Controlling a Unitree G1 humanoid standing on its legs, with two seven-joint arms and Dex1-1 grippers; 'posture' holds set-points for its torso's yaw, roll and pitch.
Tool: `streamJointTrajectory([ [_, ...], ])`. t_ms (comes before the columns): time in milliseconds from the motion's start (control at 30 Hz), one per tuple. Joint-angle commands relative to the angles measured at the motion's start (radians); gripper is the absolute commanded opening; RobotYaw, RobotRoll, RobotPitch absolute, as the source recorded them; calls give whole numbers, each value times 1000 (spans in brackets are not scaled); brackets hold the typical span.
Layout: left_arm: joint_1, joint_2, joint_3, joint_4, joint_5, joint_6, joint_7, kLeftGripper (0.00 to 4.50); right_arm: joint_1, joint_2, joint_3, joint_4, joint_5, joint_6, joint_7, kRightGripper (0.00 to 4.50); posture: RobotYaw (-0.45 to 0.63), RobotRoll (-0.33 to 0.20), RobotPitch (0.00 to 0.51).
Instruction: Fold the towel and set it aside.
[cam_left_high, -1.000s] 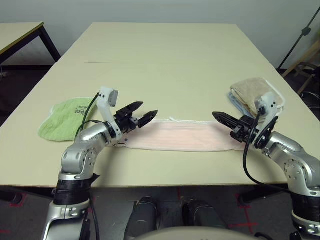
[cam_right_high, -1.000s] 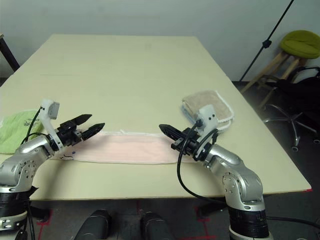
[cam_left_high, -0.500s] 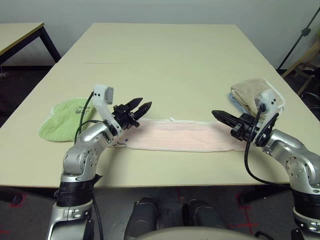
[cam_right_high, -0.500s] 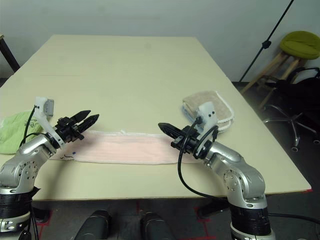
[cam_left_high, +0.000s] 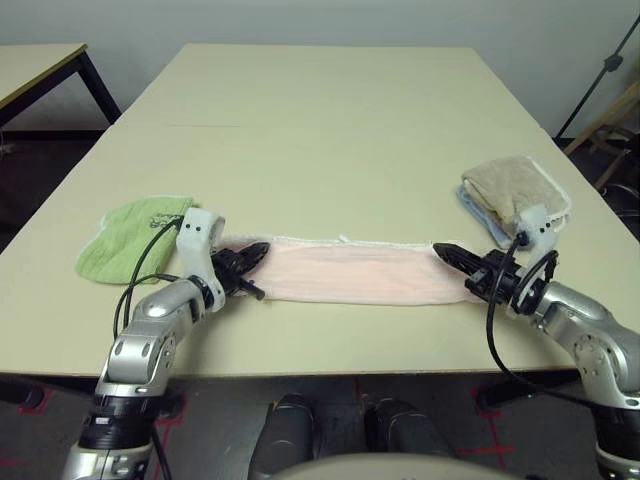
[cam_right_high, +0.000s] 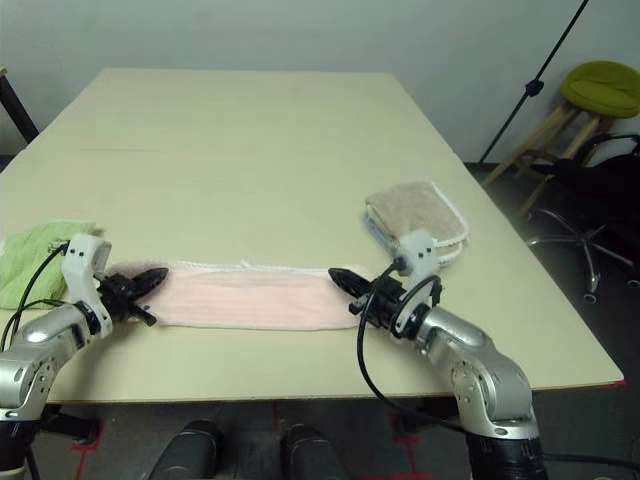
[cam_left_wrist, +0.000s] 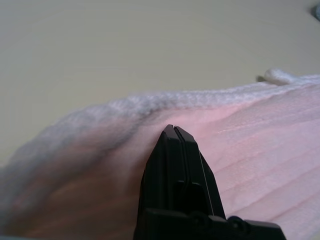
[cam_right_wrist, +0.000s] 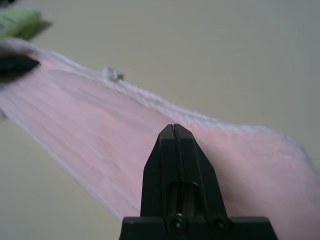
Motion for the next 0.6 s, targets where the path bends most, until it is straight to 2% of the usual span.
streamJointTrajectory([
  [33,26,23,21,55,25,-29,-6,43,25,-10,10,85,-64,-45,-8,0,68,0,82],
  [233,27,71,58,160,42,-80,-29,43,32,-17,6,226,-147,-144,-5,0,72,0,79],
  [467,-10,117,93,228,33,-119,-56,43,33,-20,-47,270,-116,-192,21,0,69,0,79],
  [500,-12,117,97,229,30,-132,-62,43,35,-7,-70,257,-78,-179,27,0,68,0,79],
  [600,-19,120,107,225,28,-172,-76,43,47,44,-180,170,139,-44,32,0,71,0,82],
])
